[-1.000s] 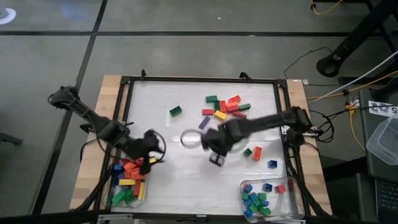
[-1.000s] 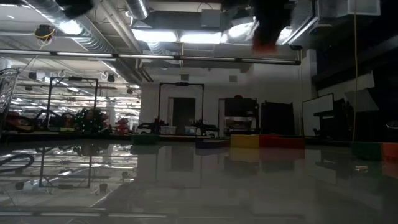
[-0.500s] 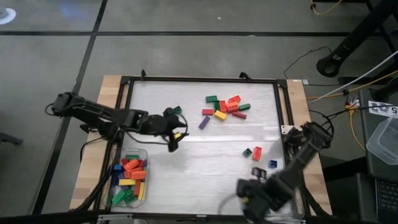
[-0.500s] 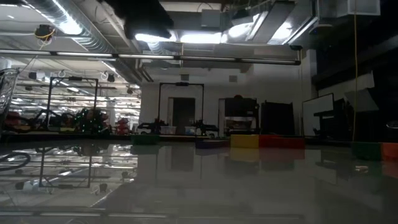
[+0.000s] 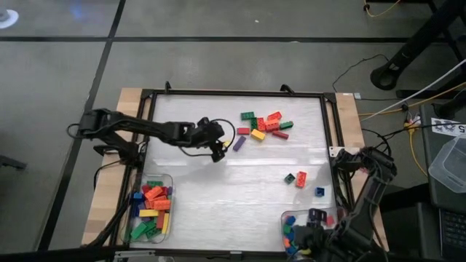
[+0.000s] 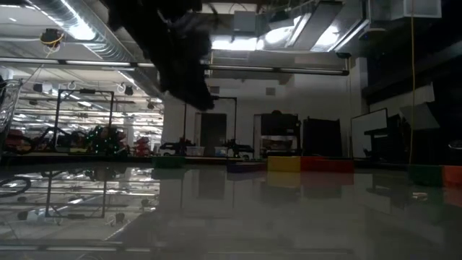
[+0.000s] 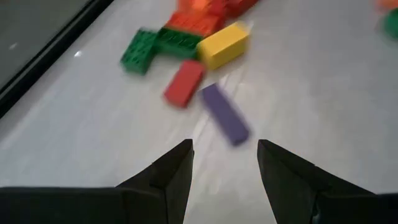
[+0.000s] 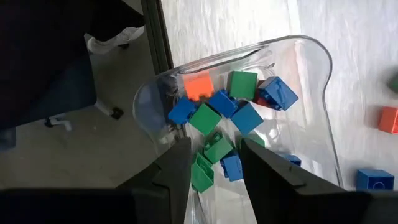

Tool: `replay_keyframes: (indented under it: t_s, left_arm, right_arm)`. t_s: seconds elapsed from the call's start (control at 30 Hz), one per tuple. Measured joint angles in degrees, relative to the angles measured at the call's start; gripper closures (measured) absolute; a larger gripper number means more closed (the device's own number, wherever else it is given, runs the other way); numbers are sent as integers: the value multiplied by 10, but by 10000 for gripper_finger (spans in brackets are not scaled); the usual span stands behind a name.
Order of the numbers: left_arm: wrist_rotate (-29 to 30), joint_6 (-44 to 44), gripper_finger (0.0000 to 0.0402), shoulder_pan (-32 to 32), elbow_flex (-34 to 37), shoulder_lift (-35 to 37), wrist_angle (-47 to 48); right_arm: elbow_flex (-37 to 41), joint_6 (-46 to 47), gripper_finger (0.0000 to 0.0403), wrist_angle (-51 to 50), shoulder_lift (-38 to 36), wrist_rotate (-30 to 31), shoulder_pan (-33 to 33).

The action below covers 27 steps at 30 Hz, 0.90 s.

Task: Sort blocks by size
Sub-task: Put the large green game piece into the left transparent bin

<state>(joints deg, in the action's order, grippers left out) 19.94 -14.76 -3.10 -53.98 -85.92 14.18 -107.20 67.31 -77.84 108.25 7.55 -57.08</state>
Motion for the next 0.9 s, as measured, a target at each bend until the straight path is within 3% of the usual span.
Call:
replay_keyframes:
  t_s: [0.33,0.57,0.9]
  left_arm:
    - [2,-12,234,-89,0,-63,34]
    - [2,-25,234,-118,0,-67,129]
    - [-5,-37,234,-146,0,-69,138]
  right_arm:
    - [0,-48,263,-1,0,41,0]
    - [0,-53,262,-1,0,52,0]
    - [0,-67,262,-1,0,65,0]
